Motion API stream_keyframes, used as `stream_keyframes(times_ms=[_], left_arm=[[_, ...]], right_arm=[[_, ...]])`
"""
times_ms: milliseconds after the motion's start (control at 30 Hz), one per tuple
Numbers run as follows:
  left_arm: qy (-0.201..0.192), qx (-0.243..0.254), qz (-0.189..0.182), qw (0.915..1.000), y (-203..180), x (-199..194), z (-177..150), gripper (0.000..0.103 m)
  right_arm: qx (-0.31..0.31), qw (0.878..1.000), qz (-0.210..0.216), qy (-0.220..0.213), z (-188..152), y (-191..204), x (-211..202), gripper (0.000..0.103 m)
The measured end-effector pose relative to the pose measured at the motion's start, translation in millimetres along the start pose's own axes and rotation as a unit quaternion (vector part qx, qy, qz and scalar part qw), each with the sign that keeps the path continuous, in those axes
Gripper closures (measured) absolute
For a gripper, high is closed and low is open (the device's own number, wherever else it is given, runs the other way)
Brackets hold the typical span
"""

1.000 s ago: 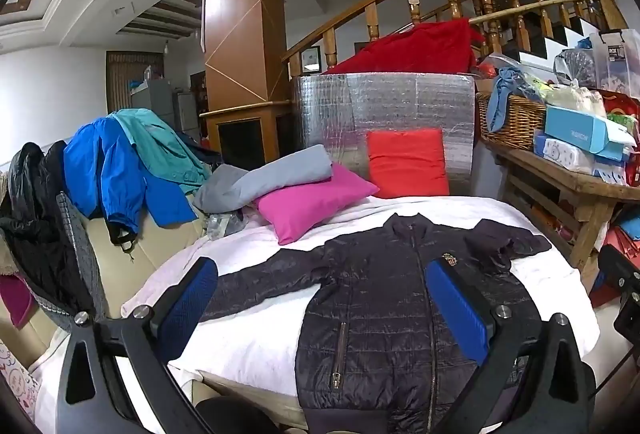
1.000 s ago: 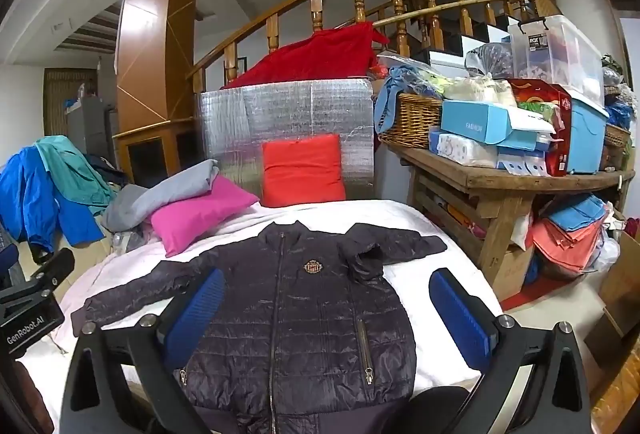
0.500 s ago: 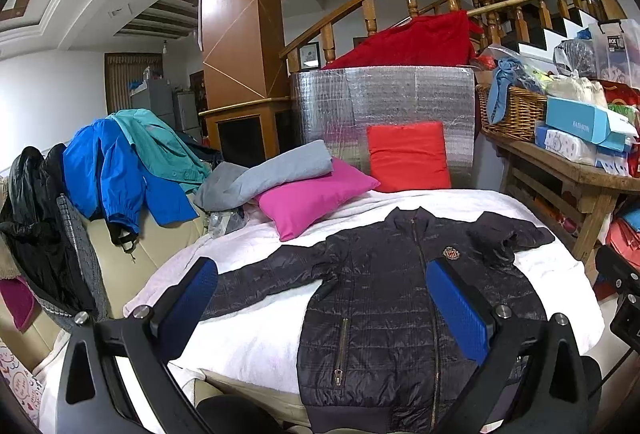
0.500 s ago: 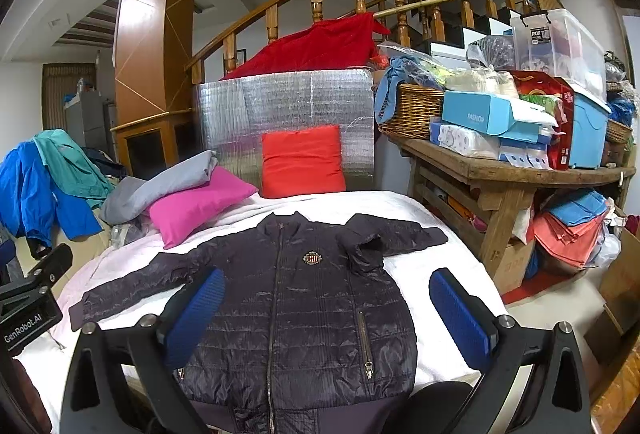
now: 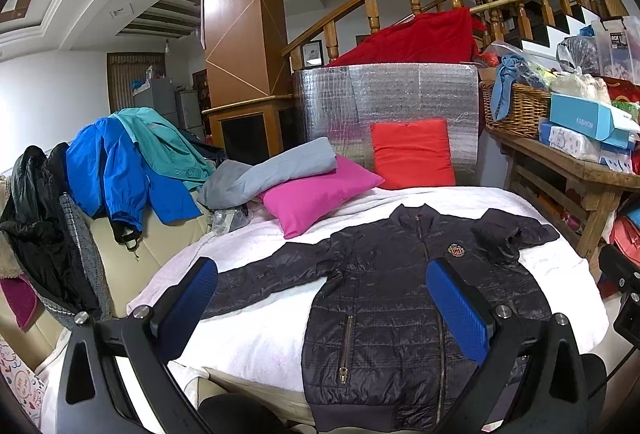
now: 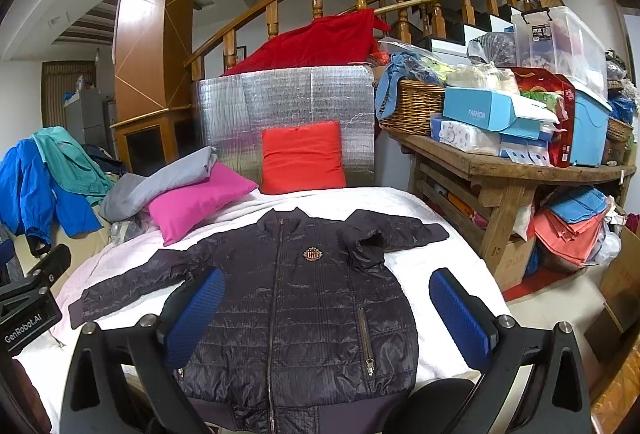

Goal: Fold large clothes

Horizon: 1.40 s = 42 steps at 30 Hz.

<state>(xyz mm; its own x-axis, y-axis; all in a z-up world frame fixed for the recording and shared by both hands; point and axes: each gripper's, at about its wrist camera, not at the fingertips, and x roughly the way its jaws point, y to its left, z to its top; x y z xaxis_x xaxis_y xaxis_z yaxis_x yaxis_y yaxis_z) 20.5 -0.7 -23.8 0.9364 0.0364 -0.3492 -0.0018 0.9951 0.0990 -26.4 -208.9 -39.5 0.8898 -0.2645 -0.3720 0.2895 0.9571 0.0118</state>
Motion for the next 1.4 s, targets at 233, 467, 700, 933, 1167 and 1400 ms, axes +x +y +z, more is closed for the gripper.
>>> stream_keyframes(times_ms=[233, 467, 700, 933, 1167, 1400], left_arm=[[0.0, -0.001, 0.003, 1.0, 1, 1, -2, 0.0], [0.003, 0.002, 0.004, 1.0, 2, 2, -4, 0.0], [0.005, 0.003, 0.004, 1.0, 1, 3, -4, 0.0], [0.008, 0.003, 0.005, 0.9999, 1, 5, -6, 0.0], [0.012, 0.002, 0.005, 0.9999, 1, 9, -8, 0.0], [0.019, -0.001, 0.005, 0.9998, 3, 15, -10, 0.0]], right_arm=[[-0.001, 1.0, 0.001, 0.001, -1, 1, 0, 0.0], [-0.001, 1.0, 0.002, 0.004, -2, 1, 1, 0.0], [-0.001, 1.0, 0.001, 0.009, -3, 3, 3, 0.0], [-0.001, 1.0, 0.001, 0.009, -3, 3, 3, 0.0], [-0.002, 1.0, 0.0, 0.012, -4, 3, 5, 0.0], [-0.004, 1.0, -0.003, 0.019, -4, 3, 11, 0.0]])
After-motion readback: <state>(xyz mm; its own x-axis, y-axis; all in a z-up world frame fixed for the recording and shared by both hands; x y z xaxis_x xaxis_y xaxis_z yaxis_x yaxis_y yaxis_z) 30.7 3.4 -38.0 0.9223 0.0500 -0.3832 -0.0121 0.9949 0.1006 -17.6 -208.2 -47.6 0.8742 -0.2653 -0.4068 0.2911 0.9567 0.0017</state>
